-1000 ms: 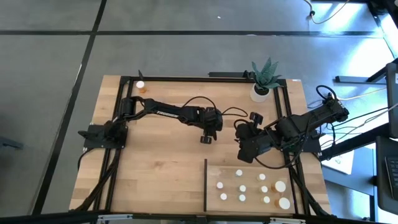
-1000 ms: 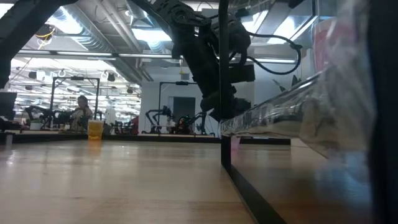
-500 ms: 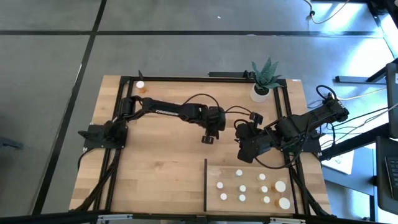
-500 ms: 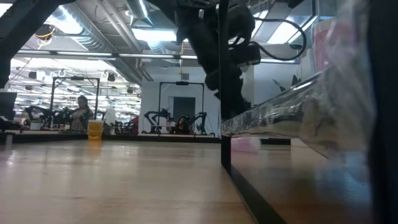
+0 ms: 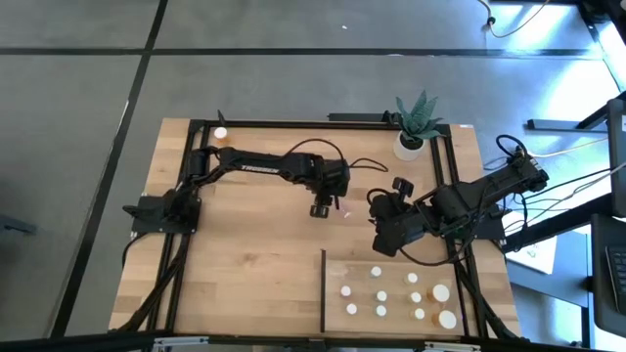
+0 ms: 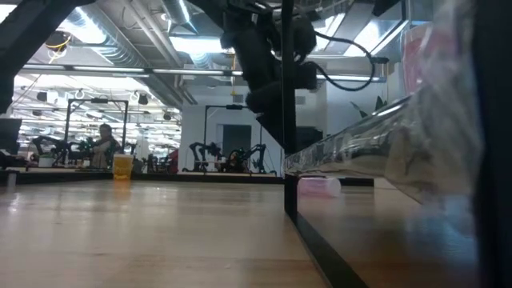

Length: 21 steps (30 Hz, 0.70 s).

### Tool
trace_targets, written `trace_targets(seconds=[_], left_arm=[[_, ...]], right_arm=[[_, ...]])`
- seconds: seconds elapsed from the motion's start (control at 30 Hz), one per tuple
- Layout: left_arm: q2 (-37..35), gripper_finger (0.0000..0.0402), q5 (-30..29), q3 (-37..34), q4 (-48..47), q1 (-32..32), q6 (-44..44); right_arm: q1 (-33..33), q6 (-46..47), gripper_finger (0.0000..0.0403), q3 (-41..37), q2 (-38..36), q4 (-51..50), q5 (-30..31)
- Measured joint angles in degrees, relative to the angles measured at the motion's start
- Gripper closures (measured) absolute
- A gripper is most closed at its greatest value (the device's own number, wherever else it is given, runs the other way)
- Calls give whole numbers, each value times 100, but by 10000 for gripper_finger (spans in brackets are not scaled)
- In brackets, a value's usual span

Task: Pick and place medicine bottles onto shelf by color
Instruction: Put the pink pill bottle on the shelf aligned with the other pink pill bottle

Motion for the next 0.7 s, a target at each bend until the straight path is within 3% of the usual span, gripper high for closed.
trace_targets(seconds=[0.33,0.7], left_arm=[[-808,257,-7,1,-673,376,2],[-2330,256,-53,4,-1361,710,-7]], right_arm=[[-124,452,224,-457,19,115,-240],[-431,277,224,-1054,12,586,-803]])
